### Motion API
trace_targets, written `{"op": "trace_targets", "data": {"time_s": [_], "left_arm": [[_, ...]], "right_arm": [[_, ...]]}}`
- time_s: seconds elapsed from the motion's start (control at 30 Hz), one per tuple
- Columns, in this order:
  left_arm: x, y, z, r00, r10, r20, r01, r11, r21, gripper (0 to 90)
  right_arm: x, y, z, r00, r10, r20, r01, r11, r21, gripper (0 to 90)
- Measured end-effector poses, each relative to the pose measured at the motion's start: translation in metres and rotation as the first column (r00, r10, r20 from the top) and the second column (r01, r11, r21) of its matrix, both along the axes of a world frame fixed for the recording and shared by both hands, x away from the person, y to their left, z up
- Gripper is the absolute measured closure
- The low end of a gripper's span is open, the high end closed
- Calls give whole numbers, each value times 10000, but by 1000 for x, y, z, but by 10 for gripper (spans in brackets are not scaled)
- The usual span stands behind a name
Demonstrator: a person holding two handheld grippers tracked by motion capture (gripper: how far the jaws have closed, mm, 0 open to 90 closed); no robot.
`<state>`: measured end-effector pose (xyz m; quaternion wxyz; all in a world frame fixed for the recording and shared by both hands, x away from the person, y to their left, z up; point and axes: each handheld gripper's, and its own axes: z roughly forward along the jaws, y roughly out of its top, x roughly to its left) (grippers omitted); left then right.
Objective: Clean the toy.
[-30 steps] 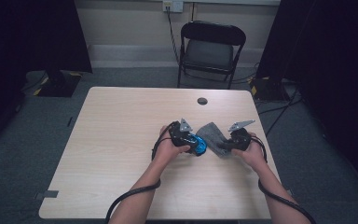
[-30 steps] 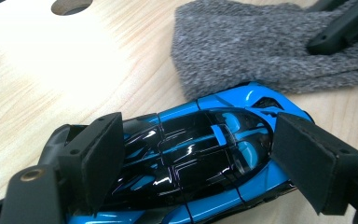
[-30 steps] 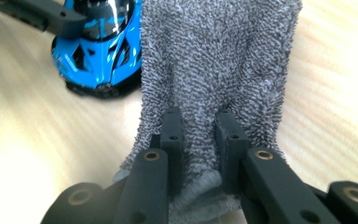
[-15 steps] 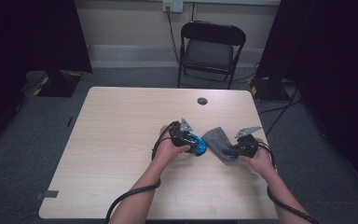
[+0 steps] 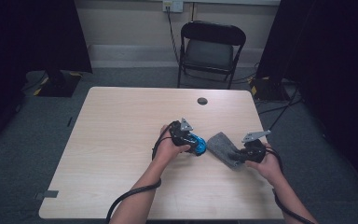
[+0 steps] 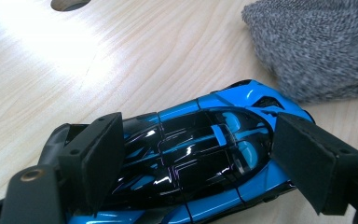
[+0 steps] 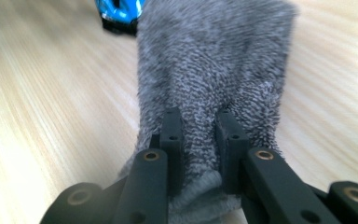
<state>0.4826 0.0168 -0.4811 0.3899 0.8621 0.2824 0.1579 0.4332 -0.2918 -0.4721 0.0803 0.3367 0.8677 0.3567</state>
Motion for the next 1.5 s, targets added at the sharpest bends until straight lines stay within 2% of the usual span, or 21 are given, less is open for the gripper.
{"op": "trace_targets", "data": {"time_s": [0.2,0.4,0.47,0.67,0.77,0.87,0.97,1.07,1.13,1.2,1.5], "left_arm": [[0,0,0,10000,-18,19,18,10000,-26,170],[-1,1,-1,9999,-73,92,73,10000,-64,169],[-1,1,-1,9999,-85,90,85,10000,-34,168],[-1,0,-1,9999,-114,89,114,9999,-11,168],[-1,0,-1,9999,-119,104,120,9999,-42,168],[0,0,0,9999,-158,64,159,9999,-1,168],[-1,0,-1,9999,-151,83,151,9999,-28,168],[-1,0,-1,9999,-146,86,146,9999,-37,168],[-1,1,-1,9998,-148,114,149,9999,-52,168],[-1,1,-2,9998,-135,122,136,9999,-79,168],[-1,1,-1,9999,-131,86,131,9999,-62,168]], "right_arm": [[10,-6,15,9956,-804,483,781,9958,484,767],[36,6,24,9835,-1500,1007,1421,9864,823,768],[47,14,24,9814,-1606,1051,1531,9853,762,767],[75,45,18,9873,-1317,892,1277,9906,498,767],[85,63,13,9895,-1078,965,1044,9937,395,767],[95,80,10,9925,-818,911,811,9966,107,766],[103,94,5,9952,-562,803,557,9984,79,766],[108,108,-1,9982,-123,592,143,9994,-325,764],[109,115,-5,9988,51,496,-35,9994,-336,760],[110,120,-8,9984,114,549,-83,9983,-577,756],[106,113,-9,9975,417,567,-395,9984,-406,761]]}}
